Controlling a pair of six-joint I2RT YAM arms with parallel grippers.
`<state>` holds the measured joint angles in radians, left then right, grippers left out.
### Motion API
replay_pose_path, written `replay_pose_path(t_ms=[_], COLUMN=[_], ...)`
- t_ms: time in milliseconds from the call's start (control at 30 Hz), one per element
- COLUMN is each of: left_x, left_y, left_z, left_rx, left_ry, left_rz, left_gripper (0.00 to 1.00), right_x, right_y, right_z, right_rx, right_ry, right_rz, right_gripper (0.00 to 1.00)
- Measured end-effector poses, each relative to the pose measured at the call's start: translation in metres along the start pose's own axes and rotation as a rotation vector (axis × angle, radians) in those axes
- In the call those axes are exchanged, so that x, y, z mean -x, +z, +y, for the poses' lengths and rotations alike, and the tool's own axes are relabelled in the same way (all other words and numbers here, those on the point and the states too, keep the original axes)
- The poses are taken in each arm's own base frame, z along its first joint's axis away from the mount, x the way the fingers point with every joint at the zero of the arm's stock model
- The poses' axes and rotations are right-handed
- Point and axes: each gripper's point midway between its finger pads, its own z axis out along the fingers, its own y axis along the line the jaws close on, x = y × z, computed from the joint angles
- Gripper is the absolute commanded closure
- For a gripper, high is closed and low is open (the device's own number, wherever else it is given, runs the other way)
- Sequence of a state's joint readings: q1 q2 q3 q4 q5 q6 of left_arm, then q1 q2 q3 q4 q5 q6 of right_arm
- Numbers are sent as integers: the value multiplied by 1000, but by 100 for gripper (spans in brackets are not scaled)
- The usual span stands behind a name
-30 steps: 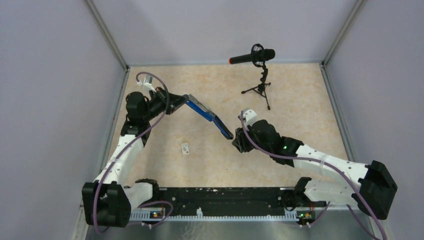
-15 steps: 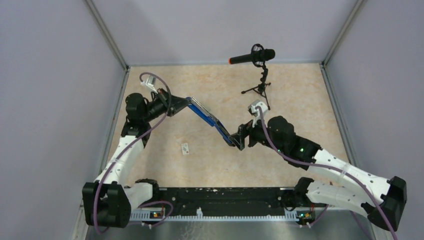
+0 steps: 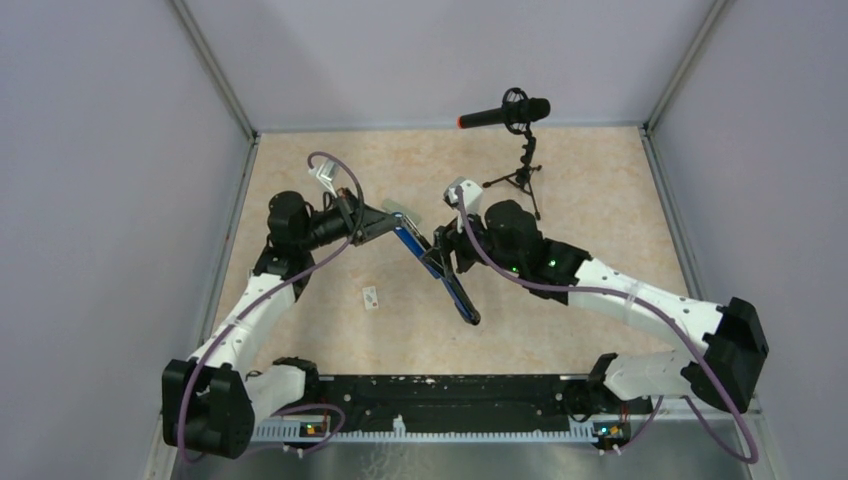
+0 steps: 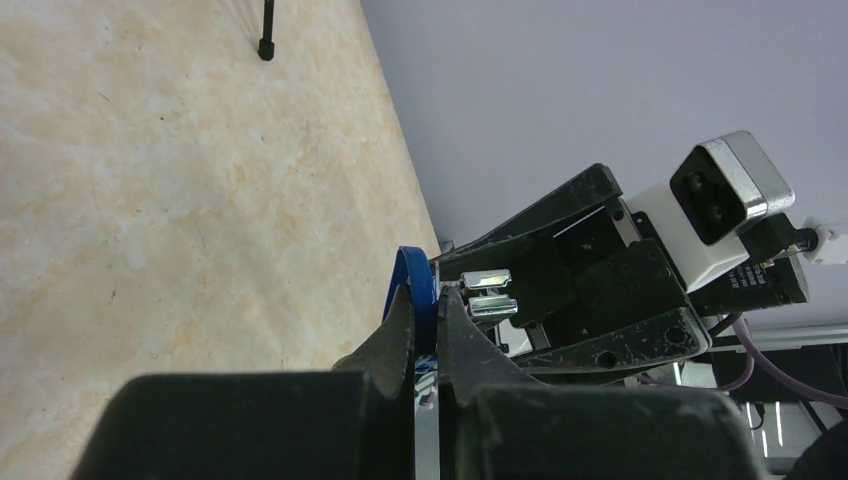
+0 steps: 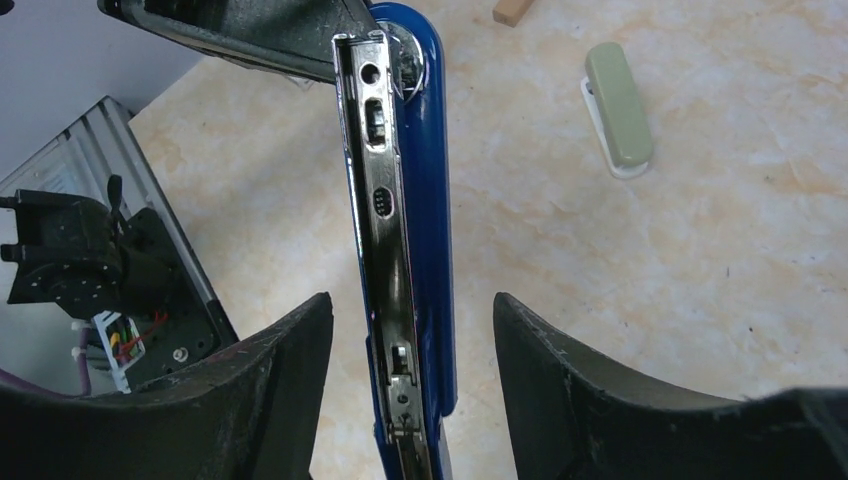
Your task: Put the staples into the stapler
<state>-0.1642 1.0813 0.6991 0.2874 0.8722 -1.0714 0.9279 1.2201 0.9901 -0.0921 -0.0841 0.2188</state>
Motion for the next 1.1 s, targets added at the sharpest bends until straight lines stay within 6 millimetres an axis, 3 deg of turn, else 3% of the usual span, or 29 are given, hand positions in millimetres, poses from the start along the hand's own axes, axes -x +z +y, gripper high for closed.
replay_pose_path(t_ms=[267, 367, 433, 600, 767, 867, 1000, 1100], left_x=[-7, -6, -7, -9, -11, -12, -10, -10], left_y=[3, 3, 3, 3, 3, 3, 0, -3], left_z=[-4, -4, -4, 1, 12, 9, 2, 4], left_rx=[-16, -21, -29, -22, 25, 32, 46, 64], left_ry=[12, 9, -2, -35, -44, -23, 52, 102], left_rz=[24, 18, 11, 8, 9, 22, 12, 8], left_gripper=[100, 100, 95, 31, 3, 1, 1, 1], right_x=[-10, -9, -9, -14, -6, -8, -24, -35], right_y=[11, 11, 11, 13, 3, -6, -19, -31], right_z=[2, 3, 4, 1, -4, -25, -78, -106], right_rx=[0, 3, 5, -3, -11, -54, -189, -260], right_ry=[1, 1, -2, -15, -65, -62, -27, -14], right_rz=[36, 30, 28, 22, 2, 24, 107, 158], right_gripper=[80, 100, 100, 100, 100, 100, 100, 100])
